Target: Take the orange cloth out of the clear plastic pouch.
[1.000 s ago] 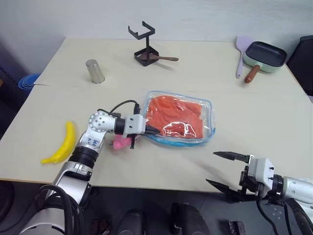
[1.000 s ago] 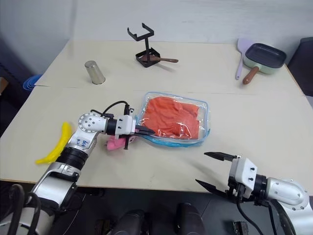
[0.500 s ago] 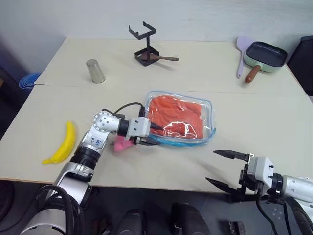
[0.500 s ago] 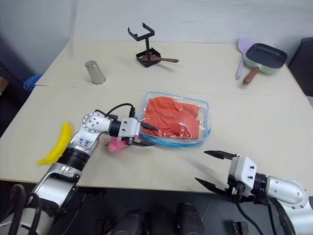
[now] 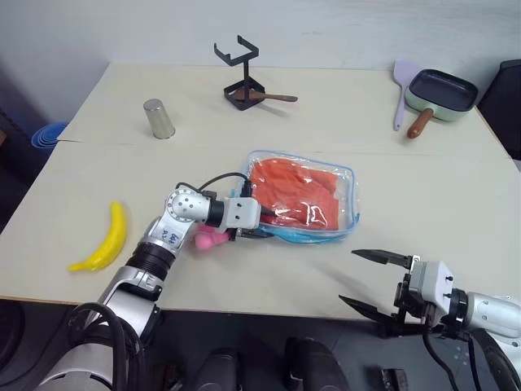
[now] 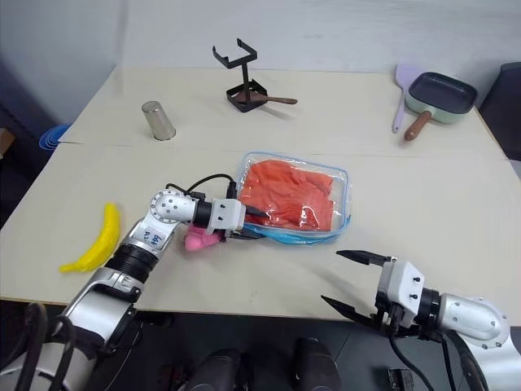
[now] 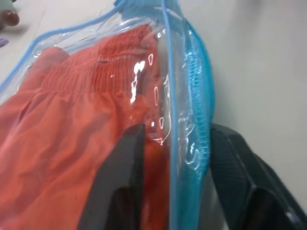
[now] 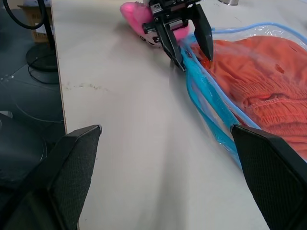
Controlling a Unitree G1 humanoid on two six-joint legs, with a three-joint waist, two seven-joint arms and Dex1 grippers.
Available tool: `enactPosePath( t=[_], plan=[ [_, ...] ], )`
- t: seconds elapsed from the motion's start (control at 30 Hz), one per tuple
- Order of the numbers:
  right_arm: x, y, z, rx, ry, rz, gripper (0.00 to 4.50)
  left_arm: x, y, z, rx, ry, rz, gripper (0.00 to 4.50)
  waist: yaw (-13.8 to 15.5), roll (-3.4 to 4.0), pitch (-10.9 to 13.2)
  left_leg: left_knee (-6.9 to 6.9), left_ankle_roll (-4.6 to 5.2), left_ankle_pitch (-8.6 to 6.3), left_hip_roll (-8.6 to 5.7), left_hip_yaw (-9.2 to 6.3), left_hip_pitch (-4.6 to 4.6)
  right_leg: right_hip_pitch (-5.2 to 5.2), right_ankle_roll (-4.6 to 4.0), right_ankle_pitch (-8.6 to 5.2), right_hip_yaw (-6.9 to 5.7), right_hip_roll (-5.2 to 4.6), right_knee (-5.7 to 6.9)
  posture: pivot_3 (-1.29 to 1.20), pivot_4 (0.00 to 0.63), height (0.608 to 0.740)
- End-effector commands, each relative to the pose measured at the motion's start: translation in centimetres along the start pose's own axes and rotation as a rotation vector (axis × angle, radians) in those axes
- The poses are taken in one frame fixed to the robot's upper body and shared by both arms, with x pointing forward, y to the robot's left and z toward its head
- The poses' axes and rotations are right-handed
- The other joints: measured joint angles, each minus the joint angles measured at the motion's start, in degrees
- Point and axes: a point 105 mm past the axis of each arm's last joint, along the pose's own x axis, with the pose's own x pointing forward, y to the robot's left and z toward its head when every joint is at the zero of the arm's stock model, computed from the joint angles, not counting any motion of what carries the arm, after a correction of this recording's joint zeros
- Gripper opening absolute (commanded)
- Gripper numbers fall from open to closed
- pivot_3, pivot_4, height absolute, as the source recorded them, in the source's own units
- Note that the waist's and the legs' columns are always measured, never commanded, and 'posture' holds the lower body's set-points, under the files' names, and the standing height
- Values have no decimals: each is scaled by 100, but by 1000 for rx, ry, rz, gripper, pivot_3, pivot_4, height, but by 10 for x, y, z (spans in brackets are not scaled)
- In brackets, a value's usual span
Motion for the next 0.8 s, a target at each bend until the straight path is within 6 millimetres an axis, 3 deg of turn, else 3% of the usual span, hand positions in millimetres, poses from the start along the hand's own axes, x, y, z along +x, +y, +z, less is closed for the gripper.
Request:
enactPosePath(
  t=[0.03,0.1,0.13,0.3,0.53,0.63,0.8],
  plan=[
    [5,5,7,-10,-30,32,4500,-6,-1,2,-51,-27,8,729,0,0,0,0,0,0,0,-1,0,0,0,0,0,0,0,0,150,740],
    [10,8,8,4,-34,53,4500,-7,2,5,-97,-54,38,53,-1,0,0,1,0,0,0,-1,0,0,0,0,0,0,-1,0,150,740],
    [12,9,8,9,-36,60,4500,-8,3,6,-113,-63,49,18,-2,0,0,1,0,0,0,-1,-1,0,0,0,0,0,0,0,150,740],
    [33,12,8,47,-3,77,4500,-8,6,13,-231,-131,85,18,-9,0,0,2,0,0,1,-5,-1,0,0,0,-1,0,0,0,150,740],
    [95,-19,10,17,9,-108,4500,-8,4,17,-350,-168,116,18,-19,-3,-2,18,-3,-1,4,-10,-11,-6,0,0,-2,0,3,0,150,740],
    [110,-34,16,-51,-3,-215,4500,-8,4,18,-371,-174,123,18,-19,-4,-3,26,-3,-1,2,-11,-28,-16,0,0,-4,-1,9,0,150,740],
    [132,-52,6,-216,95,-343,4500,-9,5,19,-428,-205,148,18,-25,-3,-3,63,-3,-1,2,-32,-93,-59,0,1,-21,2,28,0,150,740]
  ],
)
